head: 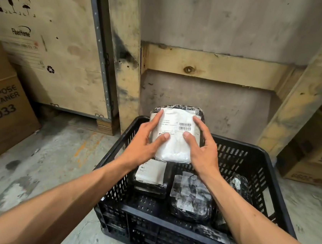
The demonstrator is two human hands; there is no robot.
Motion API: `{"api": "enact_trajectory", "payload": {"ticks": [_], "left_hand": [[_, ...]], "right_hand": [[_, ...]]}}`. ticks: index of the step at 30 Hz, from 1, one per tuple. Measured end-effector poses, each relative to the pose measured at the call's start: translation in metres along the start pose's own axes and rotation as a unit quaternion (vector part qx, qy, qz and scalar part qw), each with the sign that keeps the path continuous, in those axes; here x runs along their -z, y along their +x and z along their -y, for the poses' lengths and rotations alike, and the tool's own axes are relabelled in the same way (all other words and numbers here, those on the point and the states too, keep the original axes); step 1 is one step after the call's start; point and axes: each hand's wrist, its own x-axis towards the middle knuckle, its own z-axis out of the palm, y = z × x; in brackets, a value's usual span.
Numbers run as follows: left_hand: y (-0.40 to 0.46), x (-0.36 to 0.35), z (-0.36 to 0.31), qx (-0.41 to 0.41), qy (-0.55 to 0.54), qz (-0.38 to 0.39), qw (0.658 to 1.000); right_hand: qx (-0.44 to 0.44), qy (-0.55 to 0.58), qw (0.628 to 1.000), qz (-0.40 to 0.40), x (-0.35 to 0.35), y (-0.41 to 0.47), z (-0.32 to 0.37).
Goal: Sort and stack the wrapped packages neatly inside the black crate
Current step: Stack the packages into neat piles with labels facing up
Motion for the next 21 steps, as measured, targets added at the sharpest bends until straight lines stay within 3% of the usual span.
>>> {"api": "enact_trajectory", "payload": {"ticks": [8,15,21], "left_hand": [[-0.003,0.002,0.009,0.033,0.029,0.002,0.999],[-0.011,0.008,0.028,0.073,0.020,0.023,0.997],[-0.016,0.013,0.054,0.212,0.061,0.062,0.973]], "right_hand": [[-0.024,-0.137,0.989,0.050,0.004,-0.004,-0.013],[-0.064,-0.175,0.981,0.059,-0.004,-0.015,-0.039],[-0.172,-0.284,0.932,0.146,-0.008,-0.028,-0.079]]}}
